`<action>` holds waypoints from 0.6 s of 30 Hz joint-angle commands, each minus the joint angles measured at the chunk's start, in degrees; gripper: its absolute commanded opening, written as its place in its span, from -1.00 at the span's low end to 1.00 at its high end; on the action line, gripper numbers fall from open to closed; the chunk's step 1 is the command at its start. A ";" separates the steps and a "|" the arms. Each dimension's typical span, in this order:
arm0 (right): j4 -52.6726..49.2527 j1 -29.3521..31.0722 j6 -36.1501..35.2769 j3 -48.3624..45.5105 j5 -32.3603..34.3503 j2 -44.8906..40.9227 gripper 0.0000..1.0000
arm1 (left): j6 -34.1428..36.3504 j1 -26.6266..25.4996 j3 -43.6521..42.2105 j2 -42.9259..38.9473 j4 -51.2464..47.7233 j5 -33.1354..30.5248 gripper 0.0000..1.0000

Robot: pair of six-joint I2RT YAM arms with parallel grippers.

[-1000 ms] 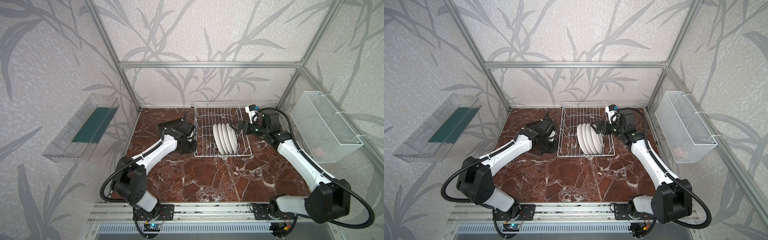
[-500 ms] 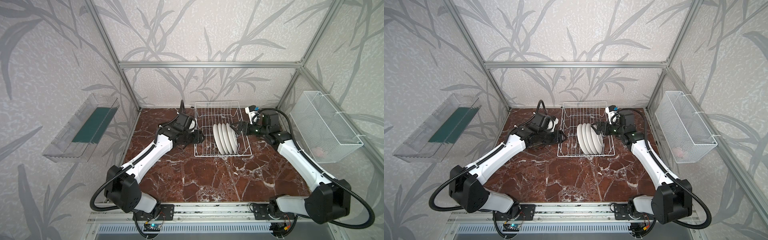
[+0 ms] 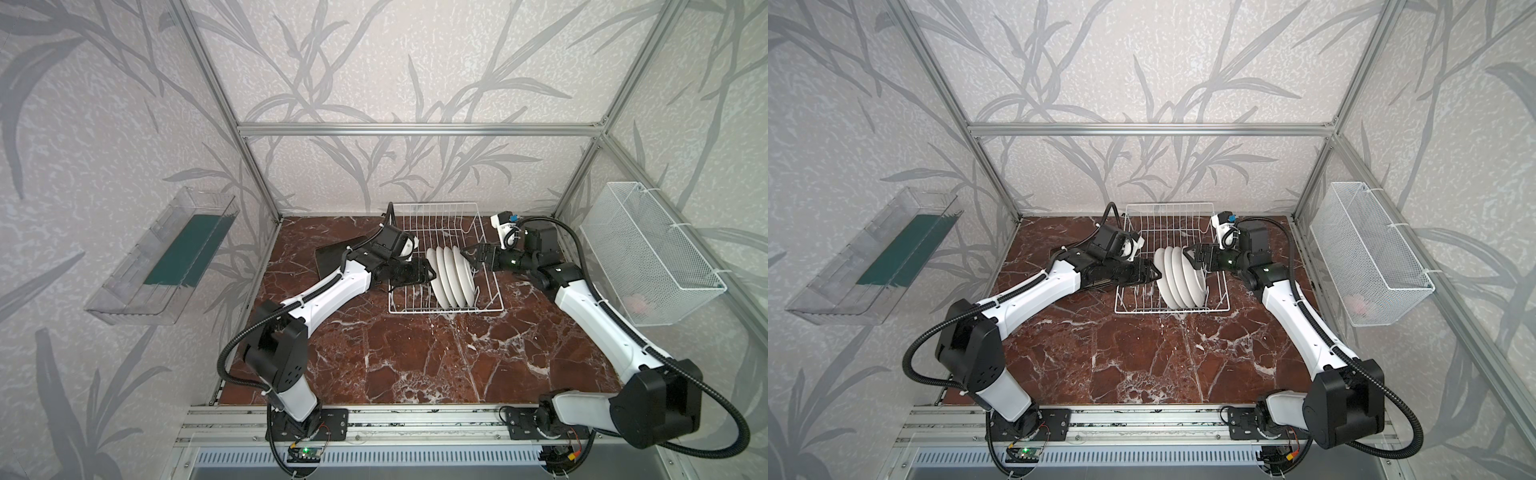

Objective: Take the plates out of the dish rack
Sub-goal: 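Move the left gripper down beside the rack toward the printed plates, then close the left gripper on the nearest printed plate's rim in the rack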

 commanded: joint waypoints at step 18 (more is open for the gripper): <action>-2.09 0.22 -2.64 -0.60 1.52 -1.99 0.98 | -4.24 -0.79 2.51 5.51 8.20 1.90 -0.53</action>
